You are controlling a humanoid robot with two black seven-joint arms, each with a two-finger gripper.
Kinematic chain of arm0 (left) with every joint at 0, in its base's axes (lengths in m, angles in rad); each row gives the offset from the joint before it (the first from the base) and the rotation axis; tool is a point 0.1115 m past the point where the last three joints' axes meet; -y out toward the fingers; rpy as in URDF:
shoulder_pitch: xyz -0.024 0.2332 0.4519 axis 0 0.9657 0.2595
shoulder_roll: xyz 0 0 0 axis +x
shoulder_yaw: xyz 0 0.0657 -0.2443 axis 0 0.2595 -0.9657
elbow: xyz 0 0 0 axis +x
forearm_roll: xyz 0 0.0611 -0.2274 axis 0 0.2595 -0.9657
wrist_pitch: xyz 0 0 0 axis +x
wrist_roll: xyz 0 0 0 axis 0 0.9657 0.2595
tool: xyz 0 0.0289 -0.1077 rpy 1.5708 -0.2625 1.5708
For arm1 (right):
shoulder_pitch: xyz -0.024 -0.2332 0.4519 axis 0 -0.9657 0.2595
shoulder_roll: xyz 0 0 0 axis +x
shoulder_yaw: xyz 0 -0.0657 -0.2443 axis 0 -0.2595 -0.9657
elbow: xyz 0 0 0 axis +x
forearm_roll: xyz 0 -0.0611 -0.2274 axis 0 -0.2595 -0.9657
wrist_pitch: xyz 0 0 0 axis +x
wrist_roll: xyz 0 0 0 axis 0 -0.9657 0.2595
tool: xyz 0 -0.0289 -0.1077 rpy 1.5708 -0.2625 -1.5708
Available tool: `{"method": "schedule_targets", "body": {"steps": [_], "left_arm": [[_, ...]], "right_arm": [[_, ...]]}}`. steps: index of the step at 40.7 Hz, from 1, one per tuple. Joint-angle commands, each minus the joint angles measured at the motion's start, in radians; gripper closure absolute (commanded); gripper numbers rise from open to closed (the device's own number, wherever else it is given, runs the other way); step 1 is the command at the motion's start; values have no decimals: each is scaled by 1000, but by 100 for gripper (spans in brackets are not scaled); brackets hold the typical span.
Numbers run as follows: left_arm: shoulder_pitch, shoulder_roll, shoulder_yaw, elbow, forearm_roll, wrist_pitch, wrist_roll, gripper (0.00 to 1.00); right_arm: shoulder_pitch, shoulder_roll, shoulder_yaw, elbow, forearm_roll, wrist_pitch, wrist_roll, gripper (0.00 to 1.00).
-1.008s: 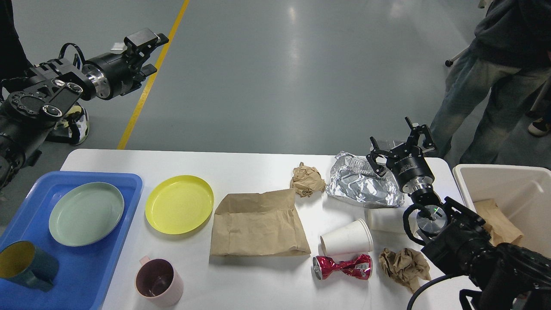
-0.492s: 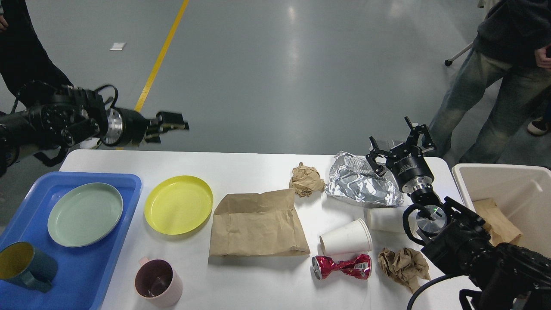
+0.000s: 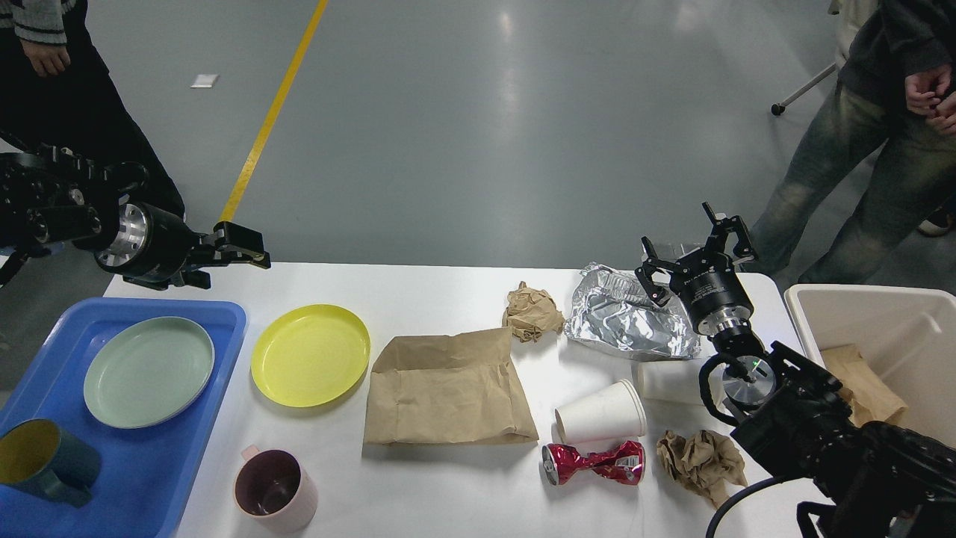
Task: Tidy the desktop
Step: 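Raise the left arm up and away from the blue tray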
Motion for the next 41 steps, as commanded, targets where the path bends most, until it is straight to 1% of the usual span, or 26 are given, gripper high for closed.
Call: {"method": "schedule_targets", "body": {"steps": [1, 3, 5, 13, 20, 25, 28, 36, 41], "left_arm": [[-130, 4, 100, -115, 0, -10, 1, 4], [-171, 4, 154, -124, 0, -27, 2, 4], [-184, 4, 176, -126, 0, -36, 2, 4], [-216, -9, 182, -127, -1, -44, 2, 4], [-210, -46, 180, -136, 0, -50, 1, 4], [-201, -61, 177, -159, -1, -100, 2, 4], [-207, -75, 170, -159, -1, -114, 2, 4], [-204, -118, 165, -159, -1, -114, 2, 4], [-198, -124, 165, -159, -1, -114, 2, 4]], "right_arm": [[0, 0, 0, 0, 0, 0, 0, 0], [0, 0, -1, 0, 0, 0, 0, 0], [0, 0, -1, 0, 0, 0, 0, 0], [0, 0, -1, 0, 0, 0, 0, 0], [0, 0, 0, 0, 0, 0, 0, 0], [0, 0, 0, 0, 0, 1, 0, 0], [0, 0, 0, 0, 0, 3, 0, 0], [0, 0, -1, 2, 0, 3, 0, 0], [0, 0, -1, 2, 0, 3, 0, 0]]}}
